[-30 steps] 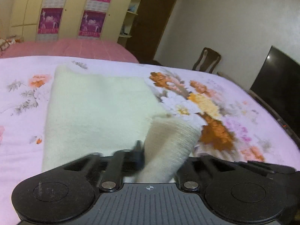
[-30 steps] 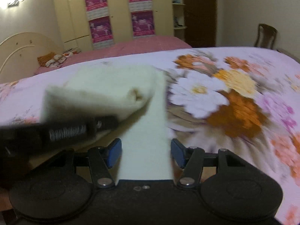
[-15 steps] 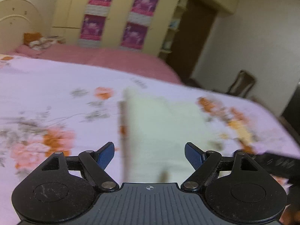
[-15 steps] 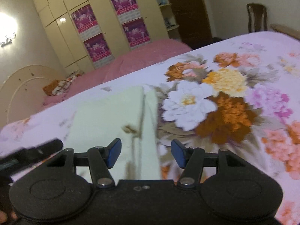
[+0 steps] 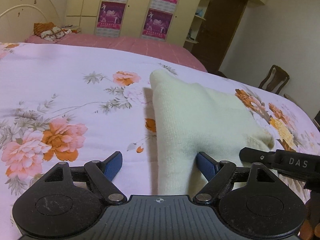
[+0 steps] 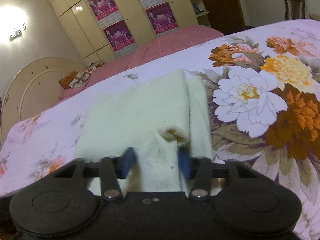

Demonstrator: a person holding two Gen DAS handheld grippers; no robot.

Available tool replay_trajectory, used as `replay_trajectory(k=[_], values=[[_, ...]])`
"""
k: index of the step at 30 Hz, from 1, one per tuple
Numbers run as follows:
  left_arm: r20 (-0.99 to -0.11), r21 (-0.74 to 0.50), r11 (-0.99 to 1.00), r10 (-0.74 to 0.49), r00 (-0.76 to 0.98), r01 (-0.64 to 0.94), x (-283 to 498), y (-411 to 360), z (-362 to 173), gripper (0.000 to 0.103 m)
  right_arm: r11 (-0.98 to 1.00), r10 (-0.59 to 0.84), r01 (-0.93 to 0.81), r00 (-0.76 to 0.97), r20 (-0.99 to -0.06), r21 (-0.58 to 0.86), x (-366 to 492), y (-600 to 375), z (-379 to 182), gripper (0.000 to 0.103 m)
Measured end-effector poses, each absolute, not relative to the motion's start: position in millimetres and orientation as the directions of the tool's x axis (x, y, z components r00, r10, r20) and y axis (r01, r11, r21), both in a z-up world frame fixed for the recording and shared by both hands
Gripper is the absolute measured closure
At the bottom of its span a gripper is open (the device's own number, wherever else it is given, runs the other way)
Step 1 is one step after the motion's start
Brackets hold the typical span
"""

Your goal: Fold small clothes

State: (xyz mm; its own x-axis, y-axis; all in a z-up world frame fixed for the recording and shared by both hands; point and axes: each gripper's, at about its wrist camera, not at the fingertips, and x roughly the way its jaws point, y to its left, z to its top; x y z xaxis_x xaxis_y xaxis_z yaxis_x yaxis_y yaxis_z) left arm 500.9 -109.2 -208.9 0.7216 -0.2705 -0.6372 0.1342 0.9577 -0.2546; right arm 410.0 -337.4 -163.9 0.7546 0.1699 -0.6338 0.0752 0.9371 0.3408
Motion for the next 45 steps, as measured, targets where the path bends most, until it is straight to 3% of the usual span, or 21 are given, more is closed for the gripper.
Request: replay_trajectory(k=[1,8,12,15,20,29,37,45], values=[[-0.635,-0.255,0.957,-0.272,0.723,0.136,501.1,-109.9,-208.5,0.022,0.938,0.174,0.069,0.756,-0.631,0.341,410.0,-335.9,-163.7,0.089],[-0.584,-0.261,0.943,-0.326,0.743,0.208,493.9,-127.9,-190.4,0.022,0.962,0.131,0.039,0.802,-0.583,0.27,401.8,-337.8,-141.6,0.091],[-0.586,-0.263,0.937,-0.345,0.733,0.231,493.1,-139.4,-192.9,0.022,0.968,0.08,0.084,0.791,-0.607,0.237,394.2,-357.7,-139.1,0.091],[-0.643,-0.288,0.939,-0.335,0.689,0.187,498.7,-137.8,-210.7,0.022,0.961,0.119,0.083,0.737,-0.665,0.264,398.5,-367.8,-155.6,0.089],[-0.63,-0.298,0.935,-0.344,0.696,0.193,495.1,-131.8,-197.6,0.022,0.965,0.108,0.077,0.755,-0.647,0.251,395.3,-366.0,-150.5,0.079],[-0.641,-0.283,0.938,-0.338,0.689,0.198,468.4,-117.3,-212.9,0.022,0.966,0.108,0.088,0.713,-0.693,0.241,346.8,-361.3,-148.6,0.08],[-0.657,-0.294,0.933,-0.356,0.665,0.208,452.8,-105.8,-201.2,0.022,0.971,0.017,0.164,0.683,-0.73,0.176,326.9,-366.7,-156.1,0.079],[-0.587,-0.345,0.916,-0.38,0.715,0.204,492.7,-110.9,-163.8,0.022,0.974,-0.01,0.151,0.773,-0.634,0.169,347.0,-363.4,-110.3,0.075]])
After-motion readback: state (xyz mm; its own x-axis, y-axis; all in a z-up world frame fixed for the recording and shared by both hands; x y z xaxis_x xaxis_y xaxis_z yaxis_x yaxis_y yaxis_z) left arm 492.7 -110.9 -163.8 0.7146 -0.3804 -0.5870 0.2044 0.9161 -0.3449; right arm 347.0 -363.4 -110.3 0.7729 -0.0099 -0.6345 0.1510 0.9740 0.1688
